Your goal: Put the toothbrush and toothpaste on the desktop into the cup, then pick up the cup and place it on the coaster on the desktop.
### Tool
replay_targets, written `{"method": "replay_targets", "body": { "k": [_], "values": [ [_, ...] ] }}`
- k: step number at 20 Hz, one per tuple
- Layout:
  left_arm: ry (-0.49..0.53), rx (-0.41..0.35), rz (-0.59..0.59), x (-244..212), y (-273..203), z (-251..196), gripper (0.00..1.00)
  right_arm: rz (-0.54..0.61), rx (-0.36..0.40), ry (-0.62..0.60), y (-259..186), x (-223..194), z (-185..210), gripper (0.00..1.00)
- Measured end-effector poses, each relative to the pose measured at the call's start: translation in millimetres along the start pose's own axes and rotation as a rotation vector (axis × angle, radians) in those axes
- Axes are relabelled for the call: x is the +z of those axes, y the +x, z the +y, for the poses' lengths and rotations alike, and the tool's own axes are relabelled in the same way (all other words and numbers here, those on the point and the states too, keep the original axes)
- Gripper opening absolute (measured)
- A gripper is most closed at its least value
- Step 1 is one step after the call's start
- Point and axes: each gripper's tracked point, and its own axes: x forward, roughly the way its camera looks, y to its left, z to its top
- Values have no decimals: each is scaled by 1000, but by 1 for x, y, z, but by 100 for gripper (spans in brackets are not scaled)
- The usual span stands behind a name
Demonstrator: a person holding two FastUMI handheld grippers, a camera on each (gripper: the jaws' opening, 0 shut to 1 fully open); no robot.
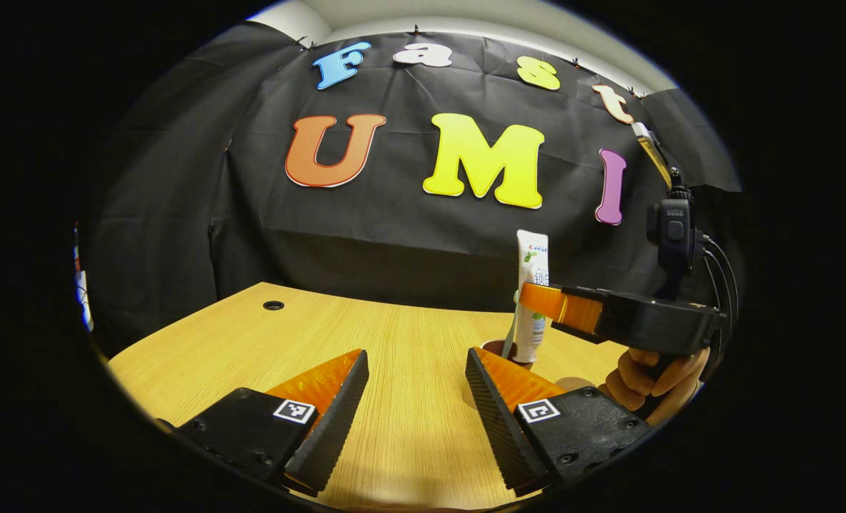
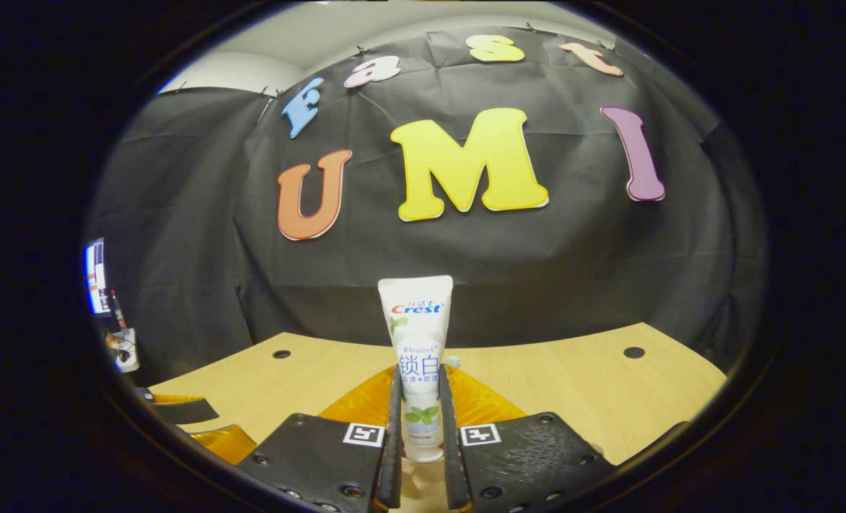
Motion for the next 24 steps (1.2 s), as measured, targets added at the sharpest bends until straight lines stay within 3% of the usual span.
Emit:
{"method": "replay_targets", "body": {
  "k": [6, 8, 9, 11, 13, 21, 22, 23, 24],
  "values": [
    [-9, -7, 9, -3, 1, -3, 88, 2, 3, 19, -2, 1, 0, 23],
    [-20, -11, 14, -5, 1, -5, 88, -5, 33, 31, -5, 4, 6, 28],
    [-26, -15, 17, -7, 1, -7, 88, -11, 49, 36, -10, 7, 8, 39],
    [-27, -17, 23, -8, -1, -11, 88, -20, 52, 31, -23, 13, 7, 77],
    [-26, -21, 29, -7, 1, -15, 88, -39, 39, 8, -34, 21, 2, 96],
    [46, -6, 20, 3, 6, -43, 82, -131, 17, -34, -103, 53, -29, 92],
    [61, 2, 23, 4, 7, -45, 92, -147, 13, -56, -113, 55, -36, 92],
    [74, 5, 32, 4, 11, -50, 82, -161, 2, -80, -123, 55, -44, 92],
    [83, 0, 44, 2, 14, -55, 83, -171, -16, -95, -132, 55, -55, 95]
  ]
}}
